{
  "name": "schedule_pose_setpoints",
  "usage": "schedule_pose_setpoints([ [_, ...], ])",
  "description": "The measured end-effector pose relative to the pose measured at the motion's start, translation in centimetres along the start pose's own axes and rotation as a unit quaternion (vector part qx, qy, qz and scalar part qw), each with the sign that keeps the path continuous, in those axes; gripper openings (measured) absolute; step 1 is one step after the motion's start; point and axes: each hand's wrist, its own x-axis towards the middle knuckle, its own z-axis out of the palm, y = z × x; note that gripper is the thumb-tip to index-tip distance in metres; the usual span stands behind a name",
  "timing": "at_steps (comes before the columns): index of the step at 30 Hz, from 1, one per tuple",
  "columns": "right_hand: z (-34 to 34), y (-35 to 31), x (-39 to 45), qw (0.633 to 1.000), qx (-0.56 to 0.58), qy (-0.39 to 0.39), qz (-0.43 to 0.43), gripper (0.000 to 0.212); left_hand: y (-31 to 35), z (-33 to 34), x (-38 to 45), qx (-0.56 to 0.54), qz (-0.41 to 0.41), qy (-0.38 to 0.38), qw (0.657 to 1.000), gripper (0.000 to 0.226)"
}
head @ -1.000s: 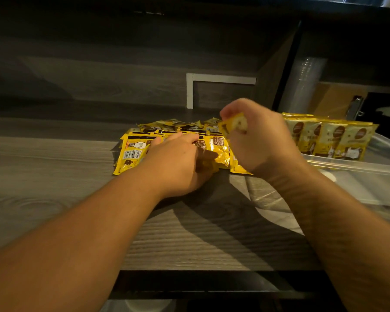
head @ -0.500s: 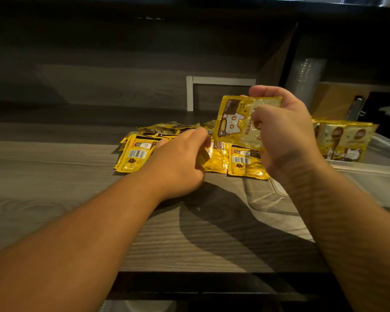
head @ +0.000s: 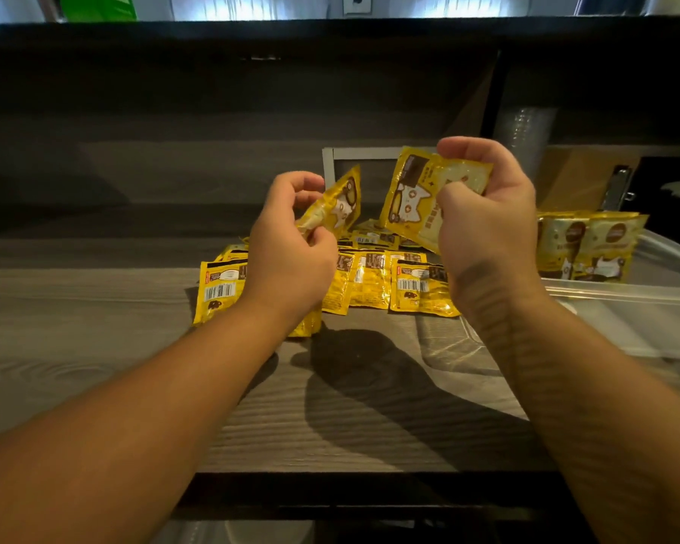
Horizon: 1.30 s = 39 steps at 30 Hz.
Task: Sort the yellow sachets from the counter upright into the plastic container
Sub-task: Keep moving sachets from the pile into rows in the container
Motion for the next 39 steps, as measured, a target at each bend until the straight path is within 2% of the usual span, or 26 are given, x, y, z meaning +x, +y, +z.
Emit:
schedule_pose_setpoints([
  [4, -0.3, -0.6, 0.1, 1.000, -0.003, -0.005, -0.012, 0.044, 0.7, 0.9, 0.4, -0.031, -0.056, -0.015, 0.998, 0.040],
  [7, -1.5, -1.6, 1.4, 0.999, -0.004, 0.008, -0.040, 0.045, 2.2, 1.9, 1.1, -0.093, -0.089, -0.025, 0.991, 0.039],
  [11, -4.7, -2.8, 3.5, 0.992, -0.046, 0.034, -0.110, 0.040, 4.4, 4.0, 2.2, -0.124, -0.085, -0.051, 0.987, 0.035],
  [16, -9.3, -2.7, 5.4, 0.983, -0.107, 0.063, -0.134, 0.024, 6.1, 7.8, 3.4, -0.101, -0.079, -0.092, 0.987, 0.028],
  [20, -12.3, -2.5, 6.3, 0.982, -0.121, 0.058, -0.136, 0.021, 7.3, 11.0, 3.7, -0.050, -0.049, -0.153, 0.986, 0.032],
  [25, -14.9, -1.9, 6.9, 0.979, -0.143, 0.046, -0.140, 0.018, 7.8, 13.7, 4.1, 0.107, 0.060, -0.209, 0.970, 0.039],
  [29, -15.8, -1.4, 7.4, 0.974, -0.171, 0.038, -0.141, 0.020, 7.5, 14.9, 4.2, 0.227, 0.142, -0.268, 0.926, 0.030],
  [32, -16.2, -1.2, 7.6, 0.966, -0.214, 0.015, -0.145, 0.024, 7.1, 15.6, 4.4, 0.337, 0.202, -0.285, 0.875, 0.035],
  [34, -16.5, -1.3, 7.8, 0.960, -0.239, -0.001, -0.145, 0.024, 6.8, 16.0, 4.7, 0.374, 0.211, -0.281, 0.858, 0.046],
  [39, -17.1, -1.8, 8.3, 0.956, -0.262, -0.025, -0.127, 0.025, 6.2, 16.1, 5.3, 0.359, 0.179, -0.299, 0.866, 0.052],
])
